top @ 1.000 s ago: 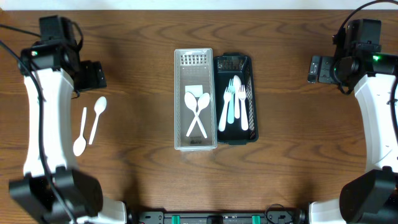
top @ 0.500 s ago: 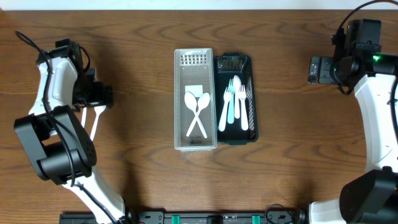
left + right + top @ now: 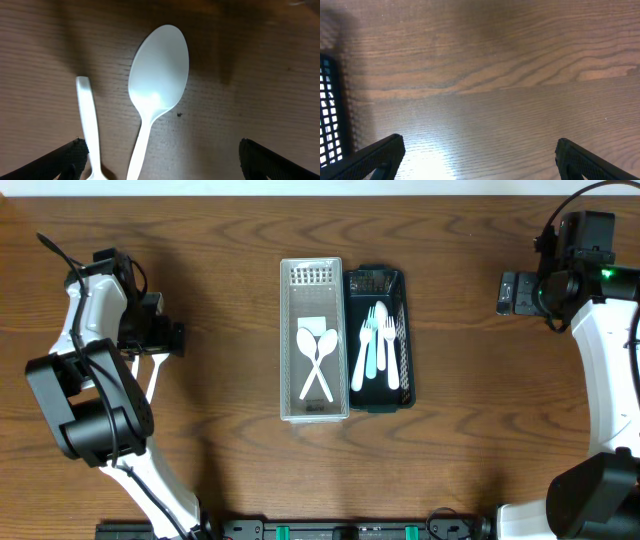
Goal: Pack container
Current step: 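Lower the left gripper onto a white spoon on the table and grasp it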
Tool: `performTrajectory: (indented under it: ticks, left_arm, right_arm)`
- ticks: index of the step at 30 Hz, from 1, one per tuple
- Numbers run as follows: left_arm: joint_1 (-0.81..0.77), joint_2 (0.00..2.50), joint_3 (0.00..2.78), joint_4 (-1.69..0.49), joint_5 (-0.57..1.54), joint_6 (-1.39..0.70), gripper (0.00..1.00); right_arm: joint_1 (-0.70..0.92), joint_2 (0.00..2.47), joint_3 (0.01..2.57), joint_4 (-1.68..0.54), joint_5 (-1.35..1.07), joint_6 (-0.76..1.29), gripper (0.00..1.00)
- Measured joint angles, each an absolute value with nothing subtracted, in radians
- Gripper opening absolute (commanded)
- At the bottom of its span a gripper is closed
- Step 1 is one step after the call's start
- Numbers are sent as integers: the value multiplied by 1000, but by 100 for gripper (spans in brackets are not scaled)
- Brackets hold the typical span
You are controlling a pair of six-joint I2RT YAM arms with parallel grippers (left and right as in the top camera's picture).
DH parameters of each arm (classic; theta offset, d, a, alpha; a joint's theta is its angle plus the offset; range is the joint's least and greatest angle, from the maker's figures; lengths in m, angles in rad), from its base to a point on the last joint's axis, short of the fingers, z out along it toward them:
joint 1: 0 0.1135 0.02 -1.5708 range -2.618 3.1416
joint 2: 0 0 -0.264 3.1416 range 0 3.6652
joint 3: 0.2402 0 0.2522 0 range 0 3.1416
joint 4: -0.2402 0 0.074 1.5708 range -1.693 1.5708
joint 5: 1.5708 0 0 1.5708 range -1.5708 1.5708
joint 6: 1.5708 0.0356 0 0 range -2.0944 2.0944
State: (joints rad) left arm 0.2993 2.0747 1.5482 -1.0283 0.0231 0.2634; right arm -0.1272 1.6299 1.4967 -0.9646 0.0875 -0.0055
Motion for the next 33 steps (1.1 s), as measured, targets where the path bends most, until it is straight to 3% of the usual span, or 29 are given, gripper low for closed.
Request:
performTrajectory:
  ticks: [28, 33]
  left_arm:
    - [299, 2168, 1547, -1046, 23, 266, 100]
    - [299, 2168, 1546, -1067, 23, 265, 80]
  right_arm:
    - [-129, 1630, 1497, -956, 87, -16, 99]
    - [-129, 1630, 1497, -957, 87, -23, 99]
